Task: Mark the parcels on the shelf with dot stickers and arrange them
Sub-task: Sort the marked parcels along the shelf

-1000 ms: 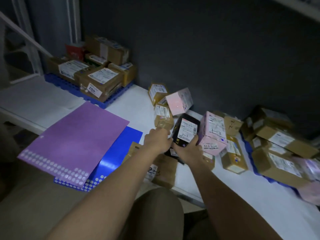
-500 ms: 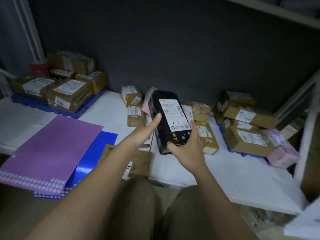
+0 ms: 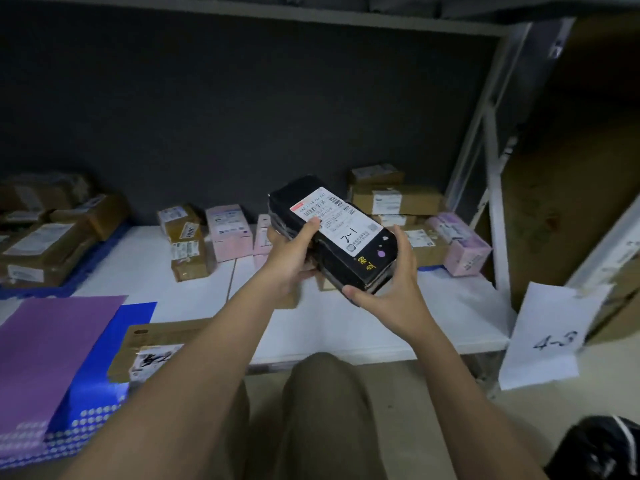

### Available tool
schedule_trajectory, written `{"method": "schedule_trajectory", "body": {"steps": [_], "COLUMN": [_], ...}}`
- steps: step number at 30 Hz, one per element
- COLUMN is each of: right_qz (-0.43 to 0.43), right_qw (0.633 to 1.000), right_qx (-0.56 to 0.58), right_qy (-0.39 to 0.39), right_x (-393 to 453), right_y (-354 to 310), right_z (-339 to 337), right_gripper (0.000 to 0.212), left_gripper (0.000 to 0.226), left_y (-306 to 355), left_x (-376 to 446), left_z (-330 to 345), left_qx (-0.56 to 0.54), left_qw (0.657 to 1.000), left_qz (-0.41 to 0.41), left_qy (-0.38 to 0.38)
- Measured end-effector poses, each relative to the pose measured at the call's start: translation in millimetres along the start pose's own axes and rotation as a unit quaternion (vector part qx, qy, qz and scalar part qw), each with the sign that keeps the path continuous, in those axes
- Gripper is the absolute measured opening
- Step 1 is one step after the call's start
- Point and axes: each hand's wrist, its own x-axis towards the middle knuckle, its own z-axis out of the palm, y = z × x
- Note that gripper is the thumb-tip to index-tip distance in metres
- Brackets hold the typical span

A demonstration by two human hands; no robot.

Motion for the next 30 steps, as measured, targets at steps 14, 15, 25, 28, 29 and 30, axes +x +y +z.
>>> {"method": "schedule_trajectory", "body": {"steps": [14, 15, 25, 28, 29, 30], "right_qz": [0.112, 0.117, 0.063, 0.075, 0.099, 0.118], "right_qw": [0.955, 0.954, 0.994, 0.995, 0.994, 0.993], "right_qx": [0.032, 0.047, 0.081, 0.065, 0.044, 0.018], "right_qy": [0.271, 0.271, 0.043, 0.0, 0.003, 0.022], "right_x": [39.5, 47.3, 136.1, 160.7, 167.4, 173.5], "right_y": [134.8, 142.3, 178.2, 195.2, 201.3, 207.5], "right_z": [-120.5, -125.2, -147.1, -136.1, -131.3, -126.3], "right_gripper": [0.09, 0.089, 0.081, 0.08, 0.08, 0.079], "left_gripper": [0.042, 0.043, 0.096, 0.101, 0.097, 0.093], "left_y": [-47.1, -51.0, -58.7, -68.4, -71.8, -75.3], "left_x": [70.4, 80.3, 173.7, 182.8, 184.4, 185.7], "left_z": [204.2, 209.9, 175.3, 163.6, 162.3, 162.0], "left_qx": [0.287, 0.308, 0.284, 0.319, 0.324, 0.328], "left_qw": [0.945, 0.938, 0.957, 0.945, 0.943, 0.941], "left_qz": [0.034, 0.044, 0.051, 0.064, 0.063, 0.061], "left_qy": [-0.153, -0.152, -0.031, 0.027, 0.038, 0.048]}}
